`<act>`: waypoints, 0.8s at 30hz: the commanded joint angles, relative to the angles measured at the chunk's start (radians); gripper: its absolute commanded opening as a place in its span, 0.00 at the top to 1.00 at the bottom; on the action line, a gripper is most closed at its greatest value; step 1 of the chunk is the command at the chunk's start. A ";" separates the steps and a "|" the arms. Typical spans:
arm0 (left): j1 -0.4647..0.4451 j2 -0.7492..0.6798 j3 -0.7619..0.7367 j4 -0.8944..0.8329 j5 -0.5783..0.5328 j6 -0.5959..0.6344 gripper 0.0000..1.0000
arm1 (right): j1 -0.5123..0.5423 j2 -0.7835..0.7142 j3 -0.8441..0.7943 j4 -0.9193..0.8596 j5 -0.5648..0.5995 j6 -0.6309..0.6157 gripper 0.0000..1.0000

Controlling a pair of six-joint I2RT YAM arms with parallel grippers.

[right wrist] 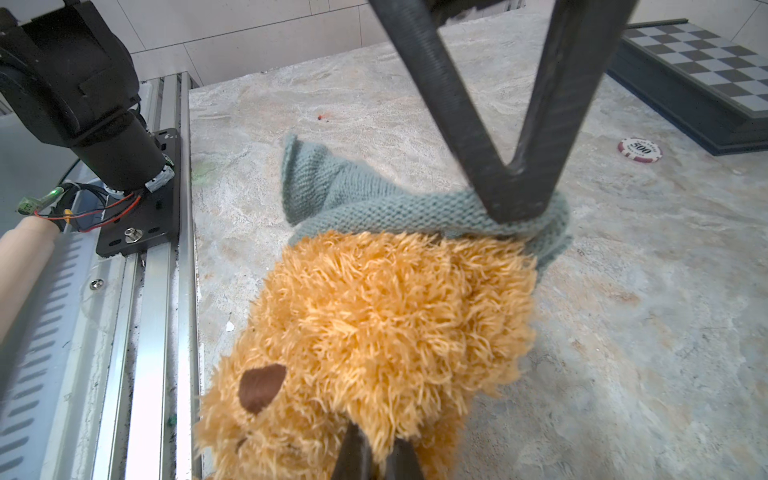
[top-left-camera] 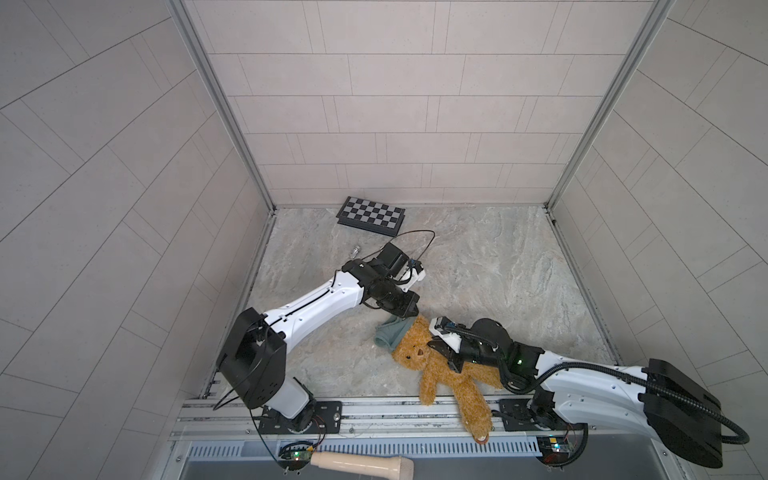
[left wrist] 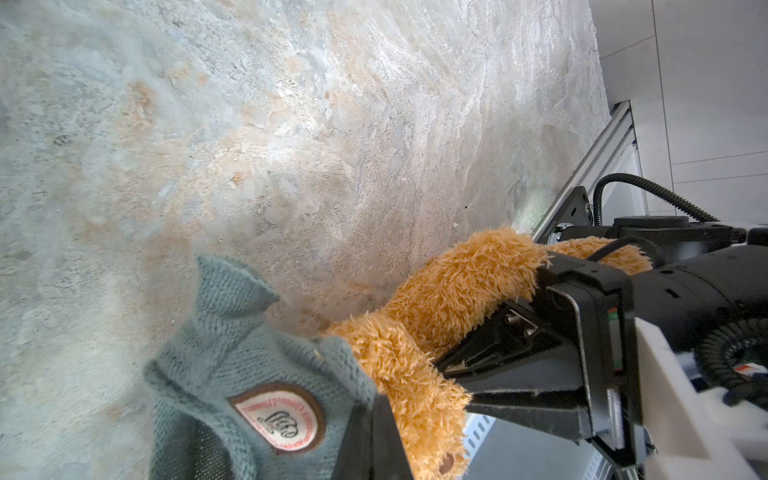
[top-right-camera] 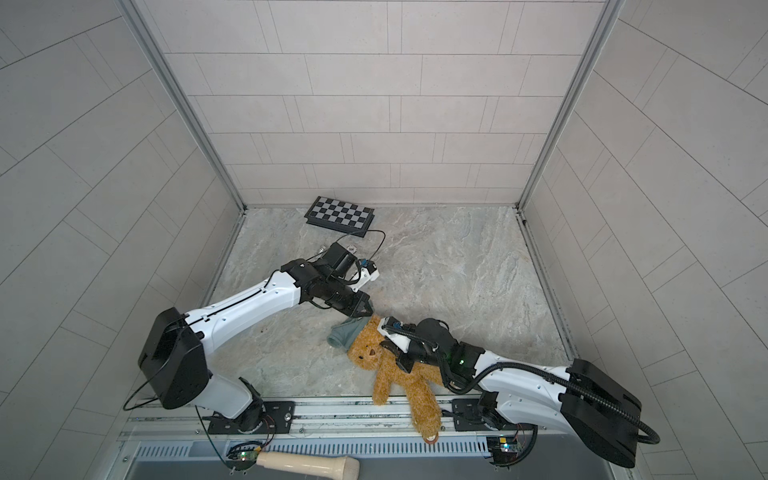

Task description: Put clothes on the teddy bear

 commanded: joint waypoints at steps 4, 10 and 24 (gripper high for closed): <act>-0.030 -0.024 0.007 -0.071 0.075 0.081 1.00 | 0.006 0.000 -0.006 0.006 0.059 0.019 1.00; -0.079 -0.069 -0.066 -0.086 0.110 0.116 1.00 | -0.019 0.056 0.049 0.006 0.061 0.009 1.00; -0.078 -0.083 -0.084 0.044 0.013 -0.031 1.00 | -0.041 0.048 0.048 0.135 0.071 0.021 1.00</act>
